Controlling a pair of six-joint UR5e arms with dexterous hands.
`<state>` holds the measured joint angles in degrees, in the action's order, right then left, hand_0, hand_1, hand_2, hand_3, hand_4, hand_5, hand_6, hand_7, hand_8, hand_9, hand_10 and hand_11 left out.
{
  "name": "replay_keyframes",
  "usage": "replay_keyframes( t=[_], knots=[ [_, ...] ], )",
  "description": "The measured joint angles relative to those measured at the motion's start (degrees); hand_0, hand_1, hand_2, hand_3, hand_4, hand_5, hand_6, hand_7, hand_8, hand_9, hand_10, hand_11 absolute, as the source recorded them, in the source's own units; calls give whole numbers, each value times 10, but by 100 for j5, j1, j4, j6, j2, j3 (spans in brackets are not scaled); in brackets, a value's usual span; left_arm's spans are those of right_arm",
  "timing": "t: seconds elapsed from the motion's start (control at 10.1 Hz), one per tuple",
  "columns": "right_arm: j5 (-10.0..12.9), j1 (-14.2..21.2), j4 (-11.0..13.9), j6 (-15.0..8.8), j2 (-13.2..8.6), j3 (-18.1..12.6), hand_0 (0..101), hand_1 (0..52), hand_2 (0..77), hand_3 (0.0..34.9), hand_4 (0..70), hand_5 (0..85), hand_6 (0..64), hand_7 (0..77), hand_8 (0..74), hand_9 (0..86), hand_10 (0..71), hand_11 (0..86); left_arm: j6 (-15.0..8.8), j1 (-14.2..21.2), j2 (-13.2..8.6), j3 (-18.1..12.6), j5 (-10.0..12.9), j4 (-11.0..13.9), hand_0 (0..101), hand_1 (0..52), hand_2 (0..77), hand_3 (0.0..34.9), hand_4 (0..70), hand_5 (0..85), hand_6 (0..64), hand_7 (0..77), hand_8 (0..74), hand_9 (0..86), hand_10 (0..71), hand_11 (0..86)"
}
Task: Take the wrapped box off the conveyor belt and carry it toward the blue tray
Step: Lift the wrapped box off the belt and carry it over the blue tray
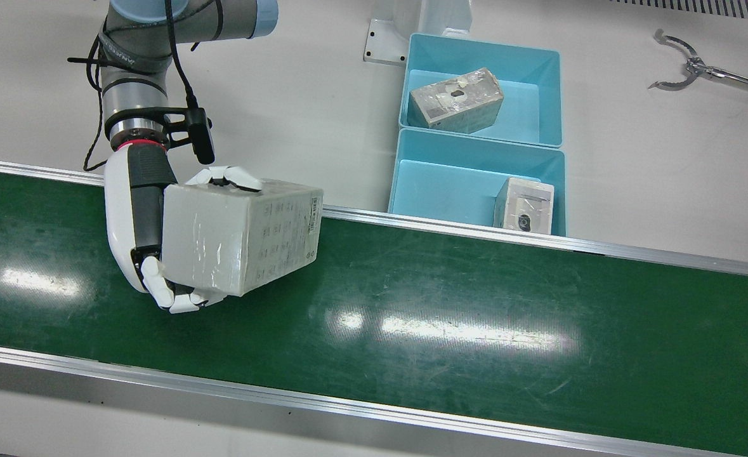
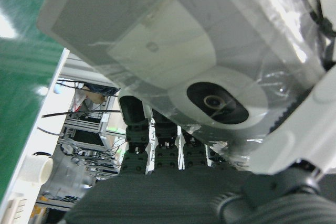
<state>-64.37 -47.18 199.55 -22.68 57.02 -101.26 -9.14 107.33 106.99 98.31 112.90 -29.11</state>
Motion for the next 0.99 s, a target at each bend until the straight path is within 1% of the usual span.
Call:
replay_keyframes(
  t=[0.1, 0.2, 0.3, 0.39, 0.59, 0.79, 0.89, 0.99],
  knots=[
    [3, 31, 2, -297, 12, -330, 456, 16, 355, 0, 93, 698, 420, 420, 535, 556, 431, 622, 0, 0, 0, 0, 0, 0, 0, 0, 5, 0, 0, 11, 0, 5, 5, 0, 5, 5],
    [7, 98, 4, -514, 13, -573, 458, 16, 360, 0, 93, 693, 420, 447, 518, 627, 409, 562, 0, 0, 0, 0, 0, 0, 0, 0, 5, 0, 0, 11, 0, 5, 5, 0, 5, 5],
    [12, 197, 2, -691, 8, -767, 460, 16, 360, 0, 93, 693, 420, 453, 513, 622, 398, 573, 0, 0, 0, 0, 0, 0, 0, 0, 5, 0, 0, 11, 0, 5, 5, 0, 5, 5],
    [16, 310, 0, -812, -9, -886, 460, 16, 360, 0, 93, 698, 420, 458, 518, 611, 409, 573, 0, 0, 0, 0, 0, 0, 0, 0, 5, 0, 0, 11, 0, 5, 5, 0, 5, 5],
    [77, 632, -3, -939, -82, -972, 462, 16, 360, 0, 87, 698, 420, 458, 518, 611, 420, 595, 0, 0, 0, 0, 0, 0, 0, 0, 5, 0, 0, 11, 0, 0, 5, 0, 5, 5],
    [336, 1089, -4, -1014, -147, -972, 461, 16, 360, 0, 87, 698, 420, 458, 518, 611, 420, 595, 0, 0, 0, 0, 0, 0, 0, 0, 5, 0, 0, 11, 0, 0, 5, 0, 0, 5],
    [456, 1296, -6, -1076, -201, -963, 461, 16, 360, 0, 93, 698, 420, 480, 513, 611, 431, 611, 0, 0, 0, 0, 0, 0, 0, 0, 5, 0, 0, 11, 0, 0, 5, 0, 5, 5],
    [544, 1463, -28, -1136, -248, -947, 461, 16, 360, 0, 93, 698, 420, 480, 513, 611, 436, 622, 0, 0, 0, 0, 0, 0, 0, 0, 5, 0, 0, 11, 0, 0, 5, 0, 5, 5]
  ],
)
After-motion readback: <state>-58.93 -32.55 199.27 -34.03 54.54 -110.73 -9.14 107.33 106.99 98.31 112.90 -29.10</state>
